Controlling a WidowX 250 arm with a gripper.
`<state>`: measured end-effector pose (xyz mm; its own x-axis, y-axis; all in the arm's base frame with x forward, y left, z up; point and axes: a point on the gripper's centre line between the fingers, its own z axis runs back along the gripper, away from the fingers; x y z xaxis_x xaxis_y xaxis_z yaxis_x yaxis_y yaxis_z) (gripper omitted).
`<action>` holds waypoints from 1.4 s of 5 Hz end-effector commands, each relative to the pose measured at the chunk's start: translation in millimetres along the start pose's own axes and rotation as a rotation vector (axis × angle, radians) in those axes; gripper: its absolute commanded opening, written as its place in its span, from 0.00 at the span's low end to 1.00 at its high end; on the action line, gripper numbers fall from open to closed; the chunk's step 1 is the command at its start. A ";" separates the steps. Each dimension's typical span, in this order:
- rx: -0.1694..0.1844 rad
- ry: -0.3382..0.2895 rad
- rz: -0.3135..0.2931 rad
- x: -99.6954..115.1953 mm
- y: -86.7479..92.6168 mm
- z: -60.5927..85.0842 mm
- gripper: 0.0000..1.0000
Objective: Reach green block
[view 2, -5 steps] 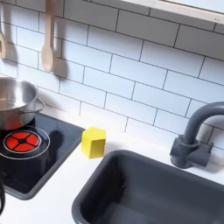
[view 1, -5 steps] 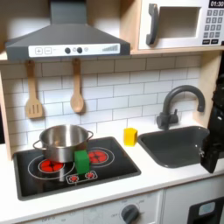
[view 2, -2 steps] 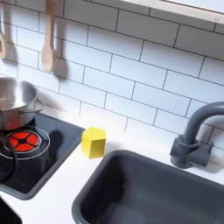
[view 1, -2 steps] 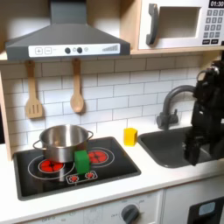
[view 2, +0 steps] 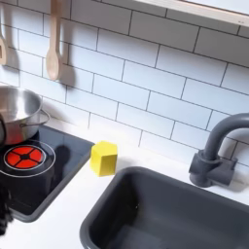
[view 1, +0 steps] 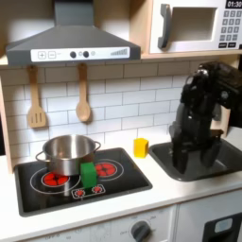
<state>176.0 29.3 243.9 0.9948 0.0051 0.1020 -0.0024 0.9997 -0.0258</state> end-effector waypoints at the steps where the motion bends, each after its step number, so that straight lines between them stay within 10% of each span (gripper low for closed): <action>1: -0.003 -0.037 0.006 30.0 29.7 -1.6 1.00; 7: 0.030 -0.074 0.004 126.0 101.4 -31.2 1.00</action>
<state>305.4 128.7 224.6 0.9833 0.0009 0.1817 -0.0021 1.0000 0.0063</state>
